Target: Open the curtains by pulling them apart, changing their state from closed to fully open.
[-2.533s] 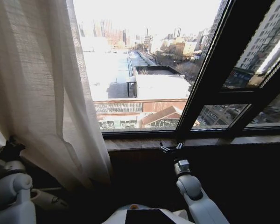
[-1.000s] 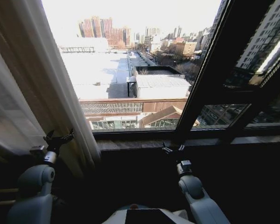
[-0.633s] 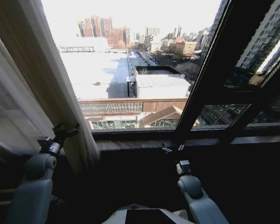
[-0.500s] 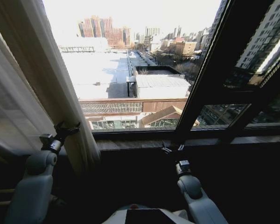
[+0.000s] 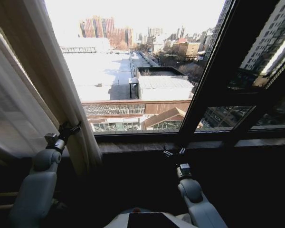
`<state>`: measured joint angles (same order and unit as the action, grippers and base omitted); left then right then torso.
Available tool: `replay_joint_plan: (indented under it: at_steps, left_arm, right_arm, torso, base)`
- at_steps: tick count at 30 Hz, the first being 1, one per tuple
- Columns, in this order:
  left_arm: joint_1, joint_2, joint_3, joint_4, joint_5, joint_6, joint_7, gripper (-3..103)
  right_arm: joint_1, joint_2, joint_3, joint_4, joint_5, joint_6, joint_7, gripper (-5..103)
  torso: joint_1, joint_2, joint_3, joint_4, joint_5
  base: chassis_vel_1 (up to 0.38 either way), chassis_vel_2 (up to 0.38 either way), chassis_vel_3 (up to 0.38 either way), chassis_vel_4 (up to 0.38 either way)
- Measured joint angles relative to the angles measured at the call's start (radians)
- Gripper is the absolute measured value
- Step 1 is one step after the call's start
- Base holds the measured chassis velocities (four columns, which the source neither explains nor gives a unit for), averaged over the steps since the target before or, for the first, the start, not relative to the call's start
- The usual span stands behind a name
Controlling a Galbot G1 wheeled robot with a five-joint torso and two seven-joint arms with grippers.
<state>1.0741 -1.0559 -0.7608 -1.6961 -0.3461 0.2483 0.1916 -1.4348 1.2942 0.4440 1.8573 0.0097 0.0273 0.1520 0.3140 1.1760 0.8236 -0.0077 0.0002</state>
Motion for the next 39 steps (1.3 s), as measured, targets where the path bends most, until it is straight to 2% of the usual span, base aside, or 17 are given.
replay_joint_plan:
  at_steps: [4,5,6,8,11,14,15,21,23,24,28,29,33,34,37,38,39]
  left_arm:
    - [-0.014,0.0,0.01,0.011,0.0,0.001,0.0,53]
    - [-0.017,0.0,0.011,0.013,0.0,0.001,0.0,47]
    - [-0.025,0.001,0.013,0.019,0.0,0.002,-0.001,36]
    - [-0.028,0.001,0.013,0.021,0.0,0.003,-0.001,36]
    - [-0.039,0.002,0.014,0.029,-0.001,0.004,-0.004,19]
    - [-0.046,0.003,0.015,0.032,-0.002,0.004,-0.006,15]
    - [-0.051,0.003,0.015,0.033,-0.004,0.006,-0.011,4]
    - [-0.061,0.002,0.022,0.029,-0.013,0.023,-0.065,2]
    - [-0.071,-0.001,0.027,0.025,-0.021,0.037,-0.124,2]
    - [-0.071,-0.001,0.027,0.025,-0.021,0.037,-0.124,2]
    - [-0.107,-0.022,0.046,0.035,-0.039,0.061,-0.299,2]
    - [-0.107,-0.022,0.046,0.035,-0.039,0.061,-0.299,2]
    - [-0.159,-0.05,0.046,0.068,-0.035,0.082,-0.493,2]
    - [-0.159,-0.05,0.046,0.068,-0.035,0.082,-0.493,2]
    - [-0.226,-0.071,0.031,0.121,0.005,0.088,-0.614,2]
    - [-0.226,-0.071,0.031,0.121,0.005,0.088,-0.614,2]
    - [-0.258,-0.076,0.023,0.142,0.009,0.097,-0.666,2]
  right_arm:
    - [0.004,0.002,0.0,-0.004,0.001,0.0,0.0,100]
    - [0.005,0.003,0.0,-0.005,0.001,0.0,0.0,100]
    - [0.005,0.003,0.0,-0.006,0.001,0.0,0.0,100]
    - [0.005,0.003,0.0,-0.007,0.002,0.0,0.0,100]
    - [0.008,0.003,0.003,-0.008,0.003,0.0,0.0,100]
    - [0.011,0.003,0.003,-0.009,0.003,0.0,0.0,100]
    - [0.014,0.003,0.003,-0.01,0.004,0.0,0.0,100]
    - [0.018,0.003,0.0,-0.012,0.004,-0.001,0.0,100]
    - [0.019,0.006,-0.005,-0.013,0.004,-0.001,-0.001,100]
    - [0.019,0.006,-0.005,-0.013,0.004,-0.001,-0.001,100]
    - [0.021,0.011,-0.012,-0.013,0.003,-0.001,-0.003,100]
    - [0.021,0.011,-0.012,-0.013,0.003,-0.001,-0.003,100]
    - [0.021,0.011,-0.011,-0.012,0.003,-0.002,-0.004,100]
    - [0.021,0.011,-0.011,-0.012,0.003,-0.002,-0.004,100]
    - [0.021,0.01,-0.012,-0.012,0.003,-0.002,-0.009,100]
    - [0.021,0.01,-0.012,-0.012,0.003,-0.002,-0.009,100]
    - [0.021,0.01,-0.013,-0.012,0.003,-0.002,-0.015,100]
  torso:
    - [0.0,0.0,0.0,0.0001,0.0]
    - [0.0,0.0,0.0,0.0001,0.0]
    - [0.0,0.0,0.0,0.0,0.0]
    - [0.0,0.0,0.0,0.0,0.0]
    - [0.0,0.0,0.0,0.0,0.0]
    - [0.0,0.0,0.0,0.0001,0.0]
    - [0.0,0.0,0.0,0.0001,-0.0001]
    - [0.0,0.0,0.0,0.0,-0.0001]
    - [0.0,0.0,0.0,0.0001,0.0]
    - [0.0,0.0,0.0,0.0001,0.0]
    - [0.0,0.0,0.0,0.0,0.0]
    - [0.0,0.0,0.0,0.0,0.0]
    - [0.0,0.0,0.0,0.0,-0.0001]
    - [0.0,0.0,0.0,0.0,-0.0001]
    - [0.0,0.0,0.0,0.0001,-0.0002]
    - [0.0,0.0,0.0,0.0001,-0.0002]
    - [0.0,0.0,0.0,0.0,-0.0001]
  base:
    - [0.0,0.0,0.0,0.0]
    - [0.0,0.0,0.0,0.0]
    - [0.0,0.0,0.0,0.0]
    - [0.0,0.0,0.0,0.0]
    - [0.0,0.0,0.0,0.0]
    - [0.0,0.0,0.0,0.0]
    - [0.0,0.0,0.0,0.0]
    - [0.0,0.0,0.0,0.0]
    - [0.0,0.0,0.0,0.0]
    - [0.0,0.0,0.0,0.0]
    - [0.0,0.0,0.0,0.0]
    - [0.0,0.0,0.0,0.0]
    - [0.0,0.0,0.0,0.0]
    - [0.0,0.0,0.0,0.0]
    - [0.0,0.0,0.0,0.0]
    - [0.0,0.0,0.0,0.0]
    - [0.0,0.0,0.0,0.0]
